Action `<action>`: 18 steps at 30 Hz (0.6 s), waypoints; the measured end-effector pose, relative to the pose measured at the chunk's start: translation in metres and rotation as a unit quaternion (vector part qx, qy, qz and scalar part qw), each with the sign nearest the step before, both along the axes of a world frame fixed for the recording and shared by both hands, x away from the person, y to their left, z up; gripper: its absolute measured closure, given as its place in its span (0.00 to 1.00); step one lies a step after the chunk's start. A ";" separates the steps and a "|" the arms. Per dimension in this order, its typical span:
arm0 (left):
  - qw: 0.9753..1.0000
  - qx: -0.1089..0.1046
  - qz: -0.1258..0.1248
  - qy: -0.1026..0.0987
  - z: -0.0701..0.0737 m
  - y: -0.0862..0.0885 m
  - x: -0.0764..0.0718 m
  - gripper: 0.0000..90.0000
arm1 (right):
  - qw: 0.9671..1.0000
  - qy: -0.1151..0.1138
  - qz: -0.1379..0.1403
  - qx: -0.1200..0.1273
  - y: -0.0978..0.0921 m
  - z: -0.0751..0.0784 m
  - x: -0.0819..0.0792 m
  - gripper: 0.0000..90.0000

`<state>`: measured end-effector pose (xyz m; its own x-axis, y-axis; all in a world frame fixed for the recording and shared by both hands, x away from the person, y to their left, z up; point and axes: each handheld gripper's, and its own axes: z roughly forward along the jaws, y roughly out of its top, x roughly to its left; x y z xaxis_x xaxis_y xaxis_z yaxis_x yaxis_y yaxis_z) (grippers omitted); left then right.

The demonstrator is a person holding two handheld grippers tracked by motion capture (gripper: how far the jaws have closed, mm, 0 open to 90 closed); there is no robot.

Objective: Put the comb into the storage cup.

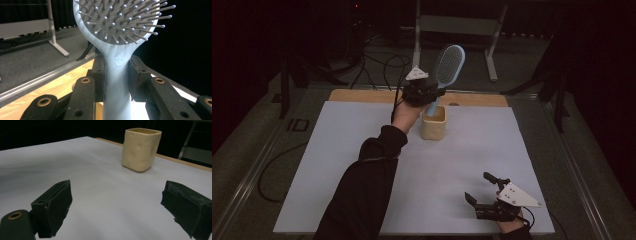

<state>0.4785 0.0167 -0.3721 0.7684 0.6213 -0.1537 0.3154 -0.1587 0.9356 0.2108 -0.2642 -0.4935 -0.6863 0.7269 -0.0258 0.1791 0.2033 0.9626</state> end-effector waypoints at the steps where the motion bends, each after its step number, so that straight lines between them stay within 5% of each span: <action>1: 1.000 -0.001 0.001 0.002 -0.002 -0.001 0.001 0.78 | 1.000 -0.002 0.000 -0.001 0.000 0.000 0.000 0.10; 13: 0.999 -0.032 0.005 -0.001 -0.019 0.001 0.012 0.78 | 1.000 -0.001 0.001 0.004 0.000 0.000 0.000 0.10; 18: 1.000 -0.015 0.013 -0.016 -0.025 0.001 0.012 0.78 | 1.000 -0.001 0.003 0.004 0.000 0.000 0.000 0.10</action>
<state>0.4910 0.0181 -0.3968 0.7565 0.6370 -0.1477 0.2884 -0.1223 0.9497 0.2105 -0.2645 -0.4931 -0.6900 0.7235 -0.0220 0.1755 0.1968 0.9646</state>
